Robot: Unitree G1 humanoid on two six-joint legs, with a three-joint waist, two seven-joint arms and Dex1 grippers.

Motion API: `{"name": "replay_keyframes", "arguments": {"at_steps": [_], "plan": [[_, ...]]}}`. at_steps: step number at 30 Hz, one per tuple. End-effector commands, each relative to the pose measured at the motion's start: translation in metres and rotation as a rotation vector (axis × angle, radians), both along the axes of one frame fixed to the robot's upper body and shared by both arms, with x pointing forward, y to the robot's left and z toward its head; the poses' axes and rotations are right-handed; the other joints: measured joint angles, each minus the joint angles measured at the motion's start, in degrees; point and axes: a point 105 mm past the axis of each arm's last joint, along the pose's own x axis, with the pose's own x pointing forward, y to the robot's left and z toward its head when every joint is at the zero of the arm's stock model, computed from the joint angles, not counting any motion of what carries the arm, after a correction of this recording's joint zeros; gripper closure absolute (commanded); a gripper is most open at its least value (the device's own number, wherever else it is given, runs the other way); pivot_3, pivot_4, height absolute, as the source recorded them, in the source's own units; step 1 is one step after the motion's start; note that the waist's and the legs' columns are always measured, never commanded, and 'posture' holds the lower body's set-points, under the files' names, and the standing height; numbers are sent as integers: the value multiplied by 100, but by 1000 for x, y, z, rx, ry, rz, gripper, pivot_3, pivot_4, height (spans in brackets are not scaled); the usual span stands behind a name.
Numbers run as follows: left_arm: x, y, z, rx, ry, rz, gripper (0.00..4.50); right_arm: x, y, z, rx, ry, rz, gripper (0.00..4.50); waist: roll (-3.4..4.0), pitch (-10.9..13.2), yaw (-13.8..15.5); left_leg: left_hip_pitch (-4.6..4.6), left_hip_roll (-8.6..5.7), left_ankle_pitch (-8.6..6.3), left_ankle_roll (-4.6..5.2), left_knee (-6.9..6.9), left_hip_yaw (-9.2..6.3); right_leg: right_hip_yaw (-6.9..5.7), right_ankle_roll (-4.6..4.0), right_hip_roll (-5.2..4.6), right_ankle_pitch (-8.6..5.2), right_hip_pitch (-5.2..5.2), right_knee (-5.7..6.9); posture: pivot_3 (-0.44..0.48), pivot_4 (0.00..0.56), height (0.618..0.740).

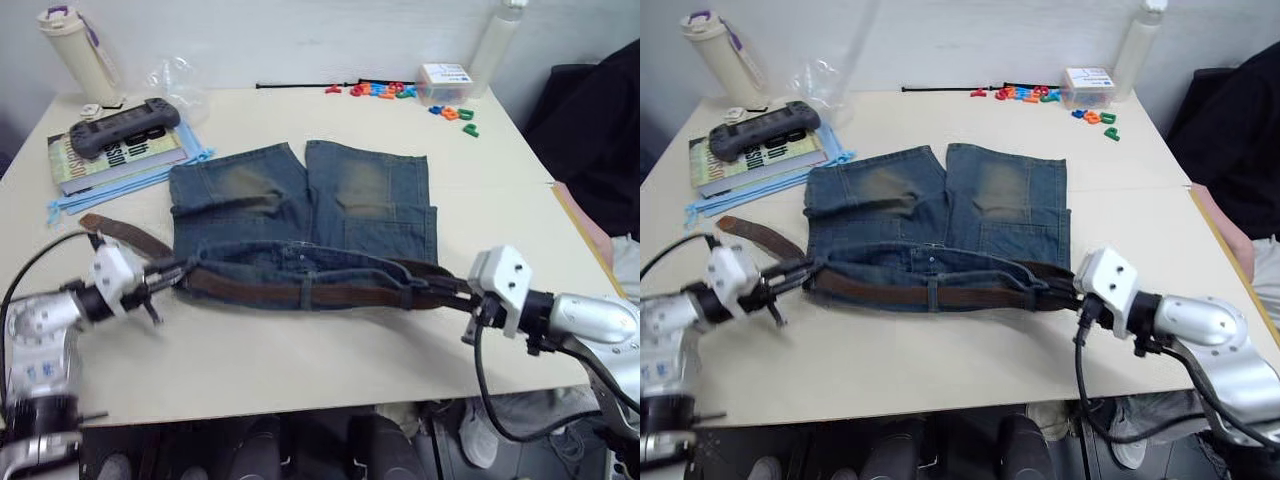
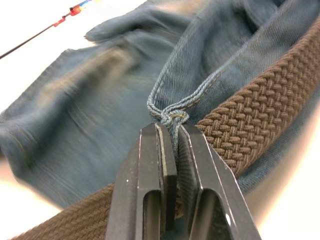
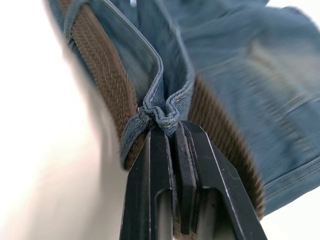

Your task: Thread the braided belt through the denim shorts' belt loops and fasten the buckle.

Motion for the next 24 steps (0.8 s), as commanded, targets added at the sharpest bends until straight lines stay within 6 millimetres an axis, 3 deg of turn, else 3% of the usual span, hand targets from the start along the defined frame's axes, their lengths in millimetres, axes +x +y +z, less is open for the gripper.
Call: {"name": "replay_keyframes", "arguments": {"at_steps": [1, 6, 11, 13, 14, 16, 20, 21, 24], "plan": [[-20, 19, -12, 76, -35, 82, 4475, -10, -6, -9, -114, -13, 23, 4500, 0, 0, 18, 8, 1, -18, -27, -1, -2, -1, -1, -1, 0, 6, -1, 0, 150, 713], [-39, 43, -50, 119, 71, 176, 4475, -19, -18, -41, -229, 150, -27, 4500, 28, -17, 4, 35, 8, -31, -35, -11, -5, 2, -6, 0, -1, 31, -24, 0, 150, 713], [-45, 44, -64, 100, 147, 177, 4475, -25, -17, -48, -298, 168, -32, 4500, 90, -54, -16, 39, 14, -45, -37, -17, -3, 3, -6, 4, -1, 36, -45, 0, 150, 713], [-47, 42, -64, 103, 153, 164, 3567, -27, -14, -47, -297, 168, -30, 3698, 110, -69, -24, 41, 14, -49, -36, -16, -3, 3, -6, 5, -1, 39, -49, 0, 150, 713], [-48, 42, -63, 91, 161, 160, 3335, -30, -13, -46, -295, 184, -24, 3493, 109, -70, -28, 42, 14, -50, -35, -16, -3, 3, -6, 6, -1, 39, -49, 0, 150, 713], [-50, 43, -61, 80, 178, 151, 2490, -32, -14, -43, -313, 182, -27, 2584, 119, -76, -24, 42, 17, -50, -35, -16, -1, 4, -6, 8, -1, 38, -48, 0, 150, 713], [-57, 36, -49, 42, 286, 65, 645, -37, -10, -18, -249, 211, -7, 499, 117, -75, -8, 39, 17, -51, -35, -13, -4, 4, -8, 7, -2, 36, -48, 0, 150, 713], [-57, 33, -40, 33, 312, 31, 637, -42, -8, -11, -226, 239, 22, 143, 113, -73, -8, 37, 18, -52, -35, -13, -5, 5, -8, 6, -2, 34, -50, 0, 150, 713], [-56, 27, -16, 0, 404, -56, 637, -50, -1, 14, -125, 288, 94, 62, 112, -71, -9, 33, 17, -56, -34, -20, -9, 4, -10, 6, -3, 25, -67, 0, 150, 713]]}}
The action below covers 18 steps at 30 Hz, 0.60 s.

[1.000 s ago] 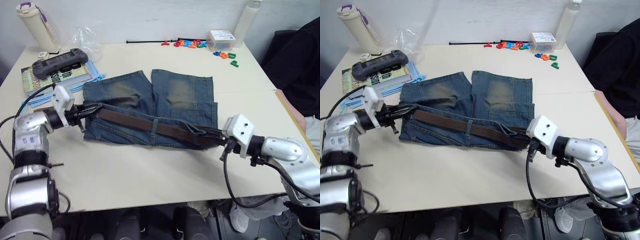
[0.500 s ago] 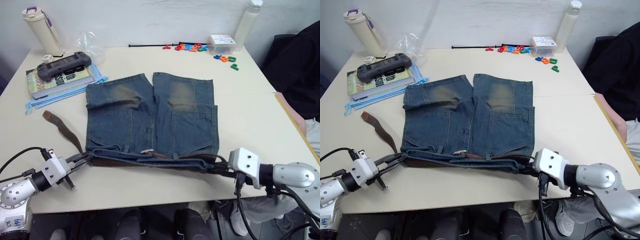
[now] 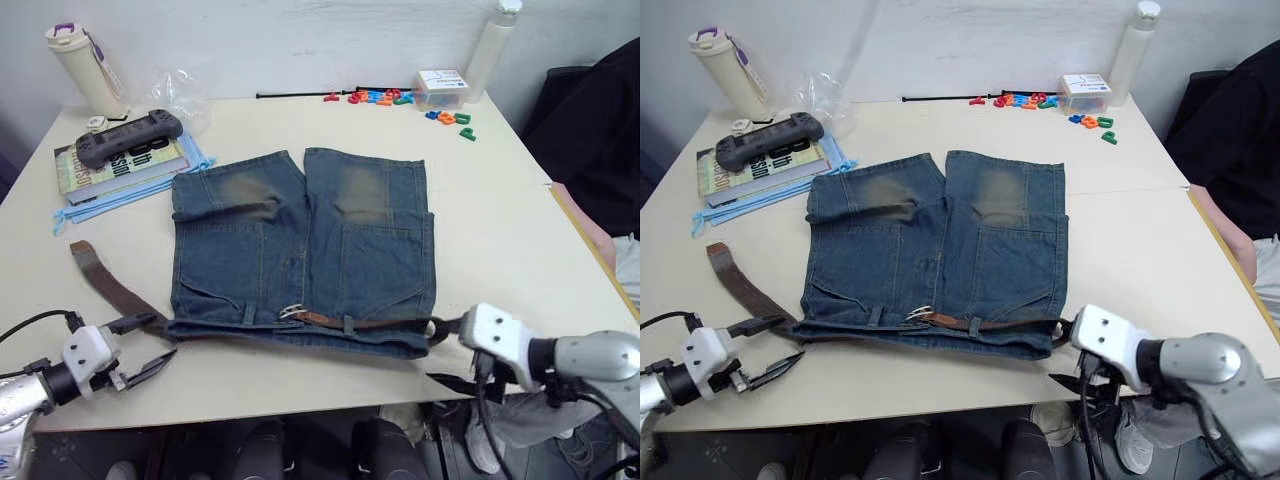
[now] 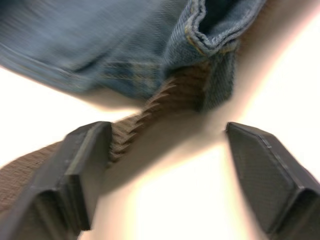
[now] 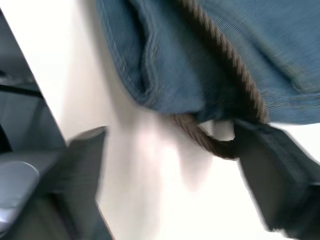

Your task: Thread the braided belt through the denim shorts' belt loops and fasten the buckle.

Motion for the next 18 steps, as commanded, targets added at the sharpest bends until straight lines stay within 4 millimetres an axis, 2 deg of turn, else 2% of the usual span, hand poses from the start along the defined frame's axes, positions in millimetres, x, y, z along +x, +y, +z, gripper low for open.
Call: {"name": "replay_keyframes", "arguments": {"at_steps": [1, 3, 5, 6, 7, 9, 10, 11, 13, 15, 18], "plan": [[0, -12, 28, -65, 82, -104, 637, -11, 13, 34, 133, 35, 88, 62, -6, 4, 1, -1, 0, -1, -1, -3, -6, -3, -1, 1, -1, 0, -8, 0, 150, 713], [6, -16, 47, -109, 124, -142, 637, -6, 18, 57, 239, 10, 106, 62, -7, 8, 4, -5, 1, -1, -1, -9, -6, -4, -2, 1, -1, -14, -16, 0, 150, 713], [12, -22, 66, -193, 183, -166, 637, 13, 20, 77, 321, -57, 74, 62, -9, 10, 0, -6, -1, -1, -2, -18, -6, -4, -2, 0, 1, -15, -27, 0, 150, 713], [17, -24, 72, -223, 194, -167, 637, 26, 19, 82, 337, -93, 28, 62, -12, 12, -7, -5, -2, -1, -2, -23, -5, -3, -2, 0, 1, -15, -29, 0, 150, 713], [28, -26, 82, -262, 175, -157, 637, 48, 15, 82, 335, -134, -62, 62, -13, 13, -12, -7, -2, -1, -2, -23, -4, -3, -3, 0, 1, -18, -29, 0, 150, 713], [52, -25, 95, -315, 125, -112, 637, 81, 12, 76, 314, -159, -190, 62, -14, 12, -15, -13, -6, 0, -4, -23, 1, 3, -5, 0, 7, -33, -28, 0, 150, 713], [71, -24, 97, -327, 87, -65, 637, 97, 14, 67, 313, -148, -232, 62, -14, 12, -14, -12, -7, 3, -8, -27, 4, 6, -3, 0, 8, -34, -28, 0, 150, 713], [84, -23, 98, -329, 67, -35, 637, 107, 17, 61, 311, -138, -251, 62, -16, 10, -10, -9, -9, 5, -10, -31, 13, 7, -1, 1, 9, -36, -27, 0, 150, 713], [99, -23, 98, -314, 46, -11, 637, 119, 21, 53, 302, -123, -268, 62, -18, 9, -6, -29, -18, 49, -20, -39, 32, 15, 4, 1, 12, -39, -4, 0, 150, 713], [118, -30, 93, -305, 36, 3, 637, 137, 24, 36, 278, -95, -281, 62, -19, 10, -6, -51, -21, 59, -4, -44, 50, -6, 4, 5, 10, -59, 24, 0, 150, 713], [135, -33, 73, -182, 47, 19, 637, 151, 25, 16, 226, -63, -288, 62, -22, 12, -15, -89, -18, 61, 4, -6, 68, -90, 12, 40, 11, -79, 30, 0, 150, 713]]}}
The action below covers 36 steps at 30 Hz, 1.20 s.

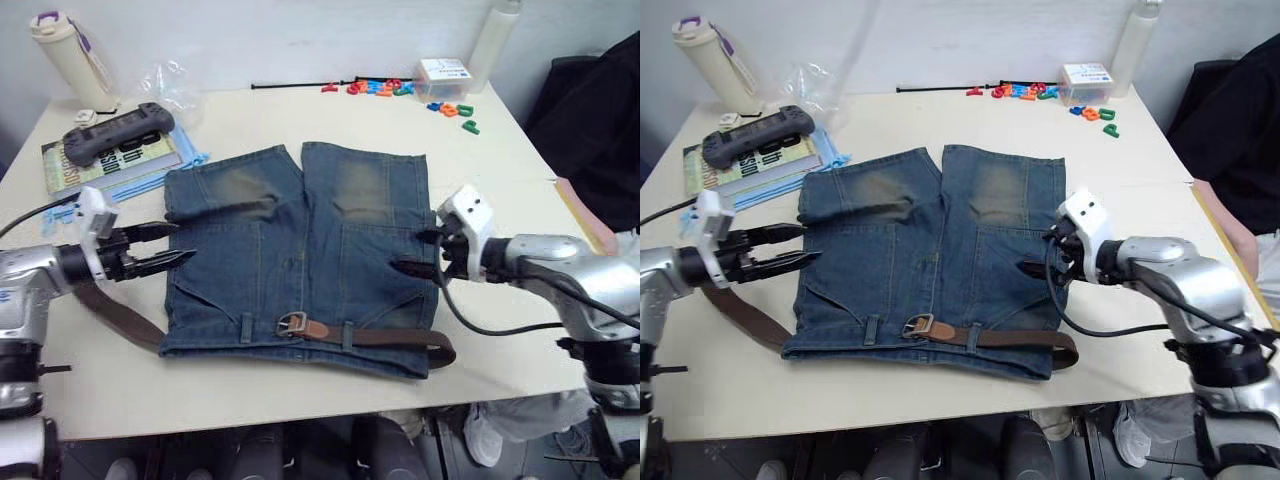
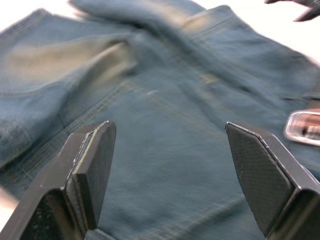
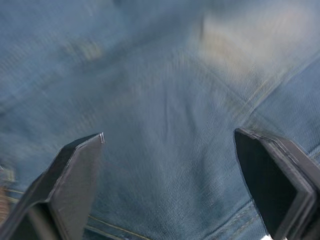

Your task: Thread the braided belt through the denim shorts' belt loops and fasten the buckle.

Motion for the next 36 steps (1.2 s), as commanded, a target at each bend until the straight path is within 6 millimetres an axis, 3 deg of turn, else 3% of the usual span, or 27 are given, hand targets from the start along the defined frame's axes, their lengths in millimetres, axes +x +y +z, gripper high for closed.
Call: {"name": "replay_keyframes", "arguments": {"at_steps": [1, 7, 8, 11, 18, 19, 27, 36], "plan": [[16, 3, -19, 165, 8, 34, 637, 15, 0, -10, -70, -12, 5, 62, -4, 2, -7, -14, 3, -5, 8, 19, 0, -5, 7, 3, 3, -4, 2, 0, 150, 713], [22, -1, -56, 287, 113, 5, 637, 15, 5, -34, -111, 90, 29, 62, -19, 1, -8, -6, 1, -18, 39, 47, 28, 0, 38, -16, 19, -3, 10, 0, 150, 713], [20, -2, -62, 291, 140, -5, 637, 14, 5, -37, -107, 112, 29, 289, -20, 0, -8, -4, 1, -17, 41, 53, 28, 0, 38, -20, 20, -3, 8, 0, 150, 713], [15, -1, -75, 318, 181, -25, 1317, 10, 5, -45, -118, 153, 30, 1124, -23, -2, -11, 13, -1, -25, 44, 56, 27, 5, 37, -41, 20, 2, 10, 0, 150, 713], [12, -7, -79, 349, 162, -80, 4123, 15, 6, -52, -152, 135, 18, 4237, -24, -8, -11, 59, 6, -39, 32, 45, 26, 8, 31, -57, 17, 36, 4, 0, 150, 713], [14, -10, -78, 350, 148, -81, 4460, 19, 5, -52, -169, 110, 7, 4500, -25, -19, -14, 63, 7, -39, 32, 45, 27, 9, 31, -56, 17, 39, 4, 0, 150, 713], [39, -38, -70, 305, 72, -25, 4460, 69, -3, -34, -337, -203, -75, 4500, -26, -38, 19, 89, -2, -49, 23, 56, 28, 12, 25, -82, 33, 50, 36, 0, 150, 713], [58, -36, -74, 350, 39, 106, 4460, 102, -7, -24, -389, -321, -164, 4500, -22, -37, 6, 77, -29, 0, 39, 43, 31, -13, 28, -125, 41, 42, 53, 0, 150, 713]]}}
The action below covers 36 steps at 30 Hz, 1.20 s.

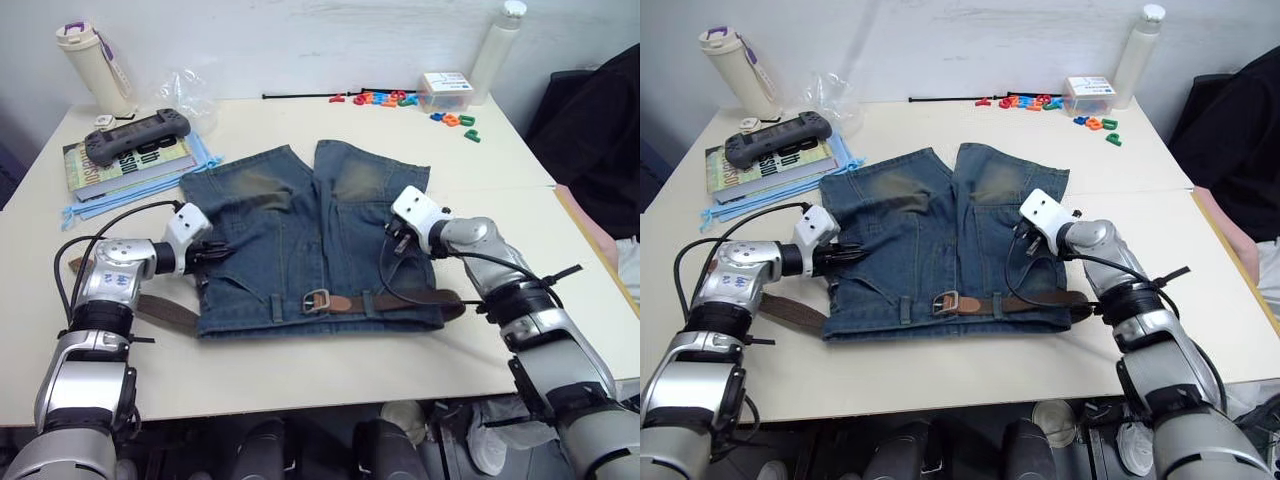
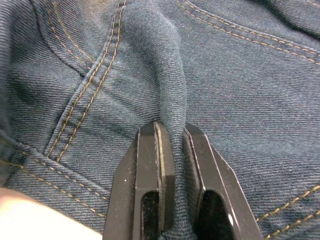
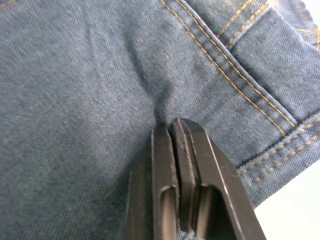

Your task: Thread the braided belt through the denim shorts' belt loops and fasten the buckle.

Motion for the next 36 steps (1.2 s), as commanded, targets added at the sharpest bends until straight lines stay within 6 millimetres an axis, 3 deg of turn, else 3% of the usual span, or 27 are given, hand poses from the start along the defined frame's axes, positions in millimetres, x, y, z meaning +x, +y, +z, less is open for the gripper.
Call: {"name": "replay_keyframes", "arguments": {"at_steps": [1, 12, 13, 16, 19, 21, 25, 28, 30, 32, 34, 35, 36], "plan": [[5, 7, -18, 61, 32, 80, 4460, 11, -13, 6, -17, -43, -62, 4500, 0, 0, -5, 0, 0, 7, 9, -1, 0, -4, 0, 0, 0, 1, 1, 0, 150, 713], [17, -6, -8, -2, -27, 94, 4460, 19, -19, 20, 71, -88, -113, 4500, 4, 2, -11, 0, -3, 20, 17, -6, -1, -7, 0, -3, 0, 0, 8, 0, 150, 713], [18, -6, -5, -13, -42, 101, 3484, 19, -20, 23, 86, -100, -122, 3791, 5, 3, -9, 0, -4, 20, 17, -6, -1, -7, 0, -4, 0, 0, 8, 0, 150, 713], [20, -5, 7, -44, -86, 120, 2248, 15, -18, 37, 179, -116, -108, 2521, 7, 5, -19, -11, -3, 20, 18, -9, -3, -8, 0, -5, 0, -7, 4, 0, 150, 713], [18, -7, 40, -134, -190, 119, 866, 9, -19, 68, 311, -211, -137, 969, 12, 8, -40, -32, -2, 20, 19, -14, -3, -11, 2, 0, 1, -20, 6, 0, 150, 713], [12, -11, 63, -206, -257, 120, 850, 1, -21, 86, 401, -260, -168, 72, 15, 11, -47, -60, 1, 21, 20, -11, -11, -11, 3, 2, 2, -35, 10, 0, 150, 713], [-6, -21, 87, -262, -318, 127, 850, -16, -11, 92, 439, -276, -154, 72, 14, 13, -68, -106, 1, 31, 19, -4, -18, -14, 4, 9, 2, -67, 3, 0, 150, 713], [-22, -30, 98, -314, -336, 125, 850, -28, -2, 93, 426, -280, -128, 72, 27, 21, -169, -100, -18, 42, 20, -23, -80, -58, 8, 8, 1, -16, -17, 0, 150, 710], [-34, -33, 101, -339, -345, 125, 850, -37, 5, 94, 430, -277, -95, 72, 36, 27, -257, -83, -183, 136, 45, -152, -299, -254, 52, -61, -22, 86, -49, 0, 150, 708], [-47, -33, 102, -374, -333, 129, 850, -46, 8, 98, 440, -286, -76, 72, 56, 39, -294, -86, -300, 233, 54, -253, -455, -336, 91, -131, -44, 141, -66, 0, 150, 706], [-57, -29, 102, -401, -320, 145, 850, -54, 9, 102, 463, -293, -62, 72, 51, 54, -272, -88, -408, 318, 43, -325, -680, -307, 170, -138, -88, 210, -64, 0, 150, 706], [-61, -22, 100, -406, -315, 171, 850, -60, 10, 104, 472, -292, -51, 72, 41, 61, -164, -88, -399, 336, 20, -318, -697, -183, 194, -105, -101, 178, -71, 0, 150, 706], [-64, -14, 99, -411, -313, 202, 850, -65, 11, 104, 476, -290, -37, 72, 39, 63, -82, -93, -387, 339, 1, -317, -687, -152, 190, -90, -119, 202, -63, 0, 150, 706]]}}
